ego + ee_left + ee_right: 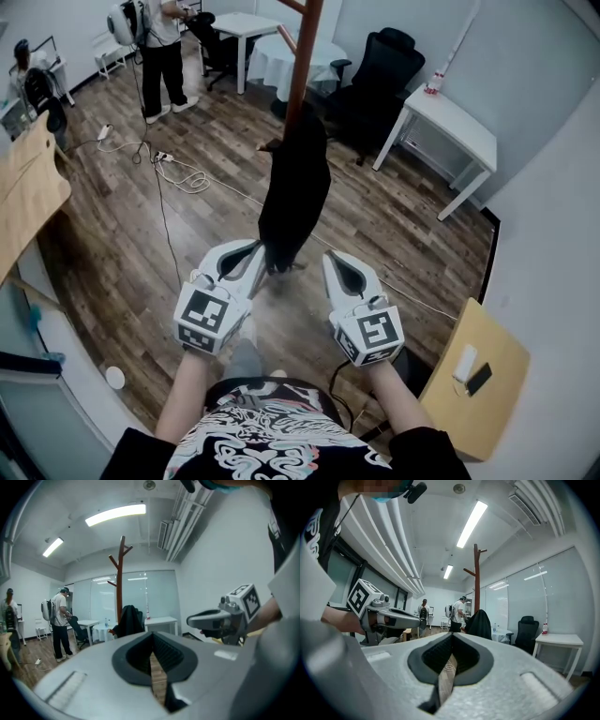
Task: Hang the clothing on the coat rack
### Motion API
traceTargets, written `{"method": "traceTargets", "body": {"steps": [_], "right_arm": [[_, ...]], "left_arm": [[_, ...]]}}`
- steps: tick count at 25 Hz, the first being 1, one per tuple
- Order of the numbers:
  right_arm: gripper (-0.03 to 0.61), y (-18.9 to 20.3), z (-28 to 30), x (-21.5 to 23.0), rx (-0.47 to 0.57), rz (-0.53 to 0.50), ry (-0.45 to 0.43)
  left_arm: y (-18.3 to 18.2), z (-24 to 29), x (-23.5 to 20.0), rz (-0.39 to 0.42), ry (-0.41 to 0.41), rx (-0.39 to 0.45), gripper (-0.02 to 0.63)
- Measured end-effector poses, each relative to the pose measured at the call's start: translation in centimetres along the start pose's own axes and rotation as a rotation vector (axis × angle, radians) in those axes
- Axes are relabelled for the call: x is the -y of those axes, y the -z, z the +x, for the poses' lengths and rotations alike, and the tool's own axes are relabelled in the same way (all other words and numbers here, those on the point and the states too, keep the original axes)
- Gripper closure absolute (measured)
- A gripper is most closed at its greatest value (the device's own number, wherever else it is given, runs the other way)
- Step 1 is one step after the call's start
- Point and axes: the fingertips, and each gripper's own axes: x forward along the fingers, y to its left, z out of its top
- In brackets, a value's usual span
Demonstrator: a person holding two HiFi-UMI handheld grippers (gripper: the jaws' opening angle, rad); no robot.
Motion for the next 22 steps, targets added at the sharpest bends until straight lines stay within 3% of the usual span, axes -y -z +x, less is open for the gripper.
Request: {"method": "traceTargets", "body": {"steps": [7, 16, 22], "right_arm": [[0.580, 0.6, -0.6, -0.9, 0.002, 0.014, -0.013], [0.580, 1.2, 0.5, -0.8, -0.004, 0.048, -0.010], [0.580, 1.4, 0.9, -0.5, -0.005, 0.041, -0.009]], "left_arm": [[0.9, -1.1, 1.1, 0.002, 0.032, -0.020, 0.624], [-0.4, -2.4, -1.7, 0.005, -0.056, 0.066, 0.624], [-0.8, -1.8, -1.3, 0.017, -0.015, 0.070, 0.624]]}}
